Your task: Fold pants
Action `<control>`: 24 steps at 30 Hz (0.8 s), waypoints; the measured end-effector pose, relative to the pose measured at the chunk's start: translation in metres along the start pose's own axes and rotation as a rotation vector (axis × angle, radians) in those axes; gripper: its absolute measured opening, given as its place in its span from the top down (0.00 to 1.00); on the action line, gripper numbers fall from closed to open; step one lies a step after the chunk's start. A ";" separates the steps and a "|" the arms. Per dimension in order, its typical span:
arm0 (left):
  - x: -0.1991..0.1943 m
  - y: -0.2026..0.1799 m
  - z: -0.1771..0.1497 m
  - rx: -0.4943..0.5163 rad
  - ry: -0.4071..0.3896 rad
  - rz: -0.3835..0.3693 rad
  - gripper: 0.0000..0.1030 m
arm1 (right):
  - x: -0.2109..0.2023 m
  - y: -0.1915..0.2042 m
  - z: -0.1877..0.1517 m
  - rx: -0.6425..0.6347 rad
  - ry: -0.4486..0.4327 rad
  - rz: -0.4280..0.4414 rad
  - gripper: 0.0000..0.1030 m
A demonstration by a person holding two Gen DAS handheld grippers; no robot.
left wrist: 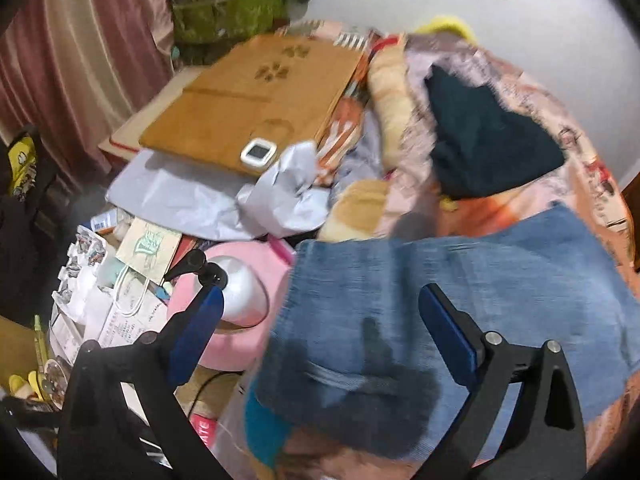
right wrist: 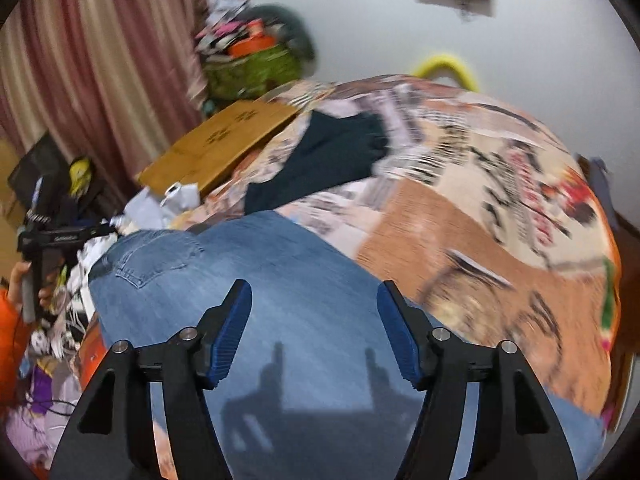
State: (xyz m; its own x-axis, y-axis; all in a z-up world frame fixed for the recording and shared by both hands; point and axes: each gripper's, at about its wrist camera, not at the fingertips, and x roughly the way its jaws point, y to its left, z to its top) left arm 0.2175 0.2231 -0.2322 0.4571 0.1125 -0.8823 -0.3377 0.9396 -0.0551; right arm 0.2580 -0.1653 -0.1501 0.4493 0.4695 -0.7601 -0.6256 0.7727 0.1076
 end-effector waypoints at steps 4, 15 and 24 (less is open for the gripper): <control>0.049 0.017 0.004 -0.029 0.115 -0.054 0.04 | 0.037 0.016 0.021 -0.053 0.045 0.015 0.39; 0.085 0.019 0.002 -0.087 0.211 -0.392 0.78 | 0.156 0.017 0.058 0.045 0.250 0.172 0.66; 0.050 -0.018 -0.020 0.191 -0.007 0.076 0.96 | 0.153 0.036 0.049 -0.052 0.200 0.032 0.93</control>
State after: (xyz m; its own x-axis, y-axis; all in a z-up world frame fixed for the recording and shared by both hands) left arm 0.2305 0.2051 -0.2846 0.4425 0.1868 -0.8771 -0.2098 0.9725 0.1013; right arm 0.3352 -0.0445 -0.2309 0.2960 0.3954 -0.8695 -0.6718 0.7333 0.1047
